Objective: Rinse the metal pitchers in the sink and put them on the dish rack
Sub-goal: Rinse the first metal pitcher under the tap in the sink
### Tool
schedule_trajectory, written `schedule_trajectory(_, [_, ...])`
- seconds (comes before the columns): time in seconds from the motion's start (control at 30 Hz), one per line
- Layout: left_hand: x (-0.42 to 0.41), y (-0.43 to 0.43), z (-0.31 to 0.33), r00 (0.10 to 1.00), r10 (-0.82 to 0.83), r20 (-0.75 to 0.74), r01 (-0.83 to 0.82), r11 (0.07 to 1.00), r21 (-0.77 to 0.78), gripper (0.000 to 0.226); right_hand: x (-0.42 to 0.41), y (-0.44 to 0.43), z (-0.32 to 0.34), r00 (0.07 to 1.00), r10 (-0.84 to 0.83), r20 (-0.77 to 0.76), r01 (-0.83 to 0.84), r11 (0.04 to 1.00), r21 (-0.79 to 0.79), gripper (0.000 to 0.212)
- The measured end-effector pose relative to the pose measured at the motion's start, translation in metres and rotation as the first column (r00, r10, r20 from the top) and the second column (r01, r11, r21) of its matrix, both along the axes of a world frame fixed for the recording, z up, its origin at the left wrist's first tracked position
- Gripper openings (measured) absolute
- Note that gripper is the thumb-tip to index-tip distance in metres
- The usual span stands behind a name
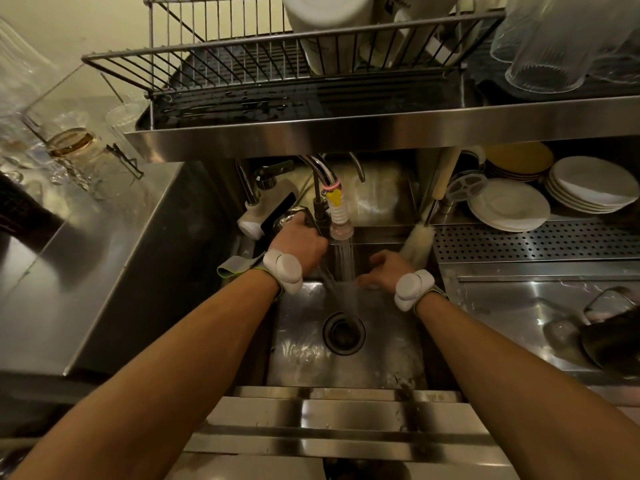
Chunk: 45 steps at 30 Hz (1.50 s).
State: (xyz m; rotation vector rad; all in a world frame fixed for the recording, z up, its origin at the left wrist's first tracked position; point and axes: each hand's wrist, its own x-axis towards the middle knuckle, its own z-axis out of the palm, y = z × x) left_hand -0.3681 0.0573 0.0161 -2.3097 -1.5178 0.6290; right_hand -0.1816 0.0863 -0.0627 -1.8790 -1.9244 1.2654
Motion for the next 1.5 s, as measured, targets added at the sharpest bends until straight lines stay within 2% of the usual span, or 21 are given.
schedule_trajectory(0.17, [0.003,0.004,-0.007,1.000,-0.011,-0.008,0.011,1.000,0.008,0.019,0.000,-0.002,-0.002,1.000,0.017,0.007,-0.017,1.000,0.007,0.071])
schedule_trajectory(0.23, [0.006,0.005,-0.011,0.994,0.046,0.095,-0.047,0.999,0.008,0.020,0.002,-0.003,-0.004,1.000,0.018,0.007,-0.018,1.000,0.000,0.069])
schedule_trajectory(0.3, [0.006,0.008,-0.015,0.935,0.180,0.307,-0.180,0.983,-0.029,0.024,0.006,-0.004,-0.007,1.000,0.005,-0.010,-0.006,1.000,-0.017,0.072])
schedule_trajectory(0.33, [0.005,0.009,-0.017,0.866,0.267,0.422,-0.253,0.963,-0.089,0.028,0.008,-0.005,-0.008,1.000,0.007,-0.021,-0.007,1.000,-0.022,0.075])
schedule_trajectory(0.4, [0.003,0.011,-0.022,0.660,0.450,0.602,-0.349,0.893,-0.284,0.032,0.011,-0.007,-0.010,0.998,0.001,-0.060,-0.002,1.000,-0.026,0.078])
schedule_trajectory(0.47, [0.001,0.014,-0.030,0.430,0.592,0.681,-0.352,0.805,-0.478,0.031,0.012,-0.008,-0.011,0.992,-0.016,-0.127,0.011,0.999,-0.043,0.086])
schedule_trajectory(0.53, [0.001,0.012,-0.038,0.230,0.679,0.697,-0.315,0.730,-0.607,0.026,0.008,-0.010,-0.010,0.978,-0.035,-0.207,0.027,0.999,-0.041,0.098])
schedule_trajectory(0.63, [0.003,0.008,-0.050,-0.076,0.750,0.657,-0.176,0.639,-0.749,0.021,-0.002,-0.008,-0.014,0.957,-0.047,-0.288,0.053,0.999,0.011,0.112])
schedule_trajectory(0.7, [0.001,0.005,-0.050,-0.165,0.778,0.606,-0.116,0.595,-0.795,0.018,-0.012,-0.007,-0.012,0.934,-0.091,-0.345,0.107,0.994,0.028,0.104])
schedule_trajectory(0.77, [-0.004,0.002,-0.048,-0.180,0.796,0.578,-0.117,0.566,-0.816,0.020,-0.021,-0.007,-0.010,0.926,-0.101,-0.363,0.129,0.990,0.054,0.093])
schedule_trajectory(0.9, [-0.028,-0.003,-0.047,-0.090,0.784,0.614,-0.223,0.585,-0.780,0.025,-0.027,-0.012,-0.012,0.959,0.012,-0.282,-0.004,1.000,0.029,0.089])
schedule_trajectory(0.93, [-0.036,-0.004,-0.048,-0.061,0.768,0.638,-0.269,0.603,-0.751,0.024,-0.028,-0.013,-0.015,0.963,-0.004,-0.270,0.013,0.999,0.031,0.088])
schedule_trajectory(1.03, [-0.048,-0.007,-0.053,0.138,0.750,0.647,-0.368,0.645,-0.670,0.025,-0.031,-0.016,-0.017,0.937,-0.185,-0.298,0.209,0.976,0.052,0.087])
schedule_trajectory(1.07, [-0.051,-0.008,-0.056,0.184,0.756,0.628,-0.379,0.644,-0.665,0.026,-0.034,-0.016,-0.017,0.940,-0.175,-0.294,0.200,0.978,0.056,0.088])
schedule_trajectory(1.13, [-0.052,-0.008,-0.060,0.230,0.782,0.580,-0.396,0.619,-0.678,0.026,-0.038,-0.014,-0.017,0.964,-0.060,-0.258,0.069,0.997,0.026,0.089])
schedule_trajectory(1.2, [-0.051,-0.008,-0.062,0.236,0.788,0.569,-0.394,0.613,-0.685,0.025,-0.037,-0.015,-0.016,0.971,-0.045,-0.237,0.051,0.998,0.020,0.089])
schedule_trajectory(1.3, [-0.051,-0.010,-0.061,0.218,0.782,0.584,-0.402,0.617,-0.677,0.025,-0.034,-0.013,-0.015,0.947,-0.184,-0.264,0.204,0.978,0.050,0.086])
schedule_trajectory(1.37, [-0.049,-0.008,-0.062,0.220,0.775,0.592,-0.390,0.626,-0.675,0.025,-0.034,-0.013,-0.011,0.958,-0.120,-0.259,0.137,0.990,0.046,0.085])
schedule_trajectory(1.43, [-0.046,-0.007,-0.060,0.170,0.785,0.596,-0.335,0.615,-0.714,0.027,-0.036,-0.016,-0.011,0.967,-0.069,-0.245,0.078,0.996,0.029,0.087])
schedule_trajectory(1.5, [-0.038,-0.008,-0.057,0.094,0.783,0.614,-0.231,0.618,-0.752,0.022,-0.037,-0.021,-0.014,0.952,-0.128,-0.278,0.140,0.990,0.021,0.087])
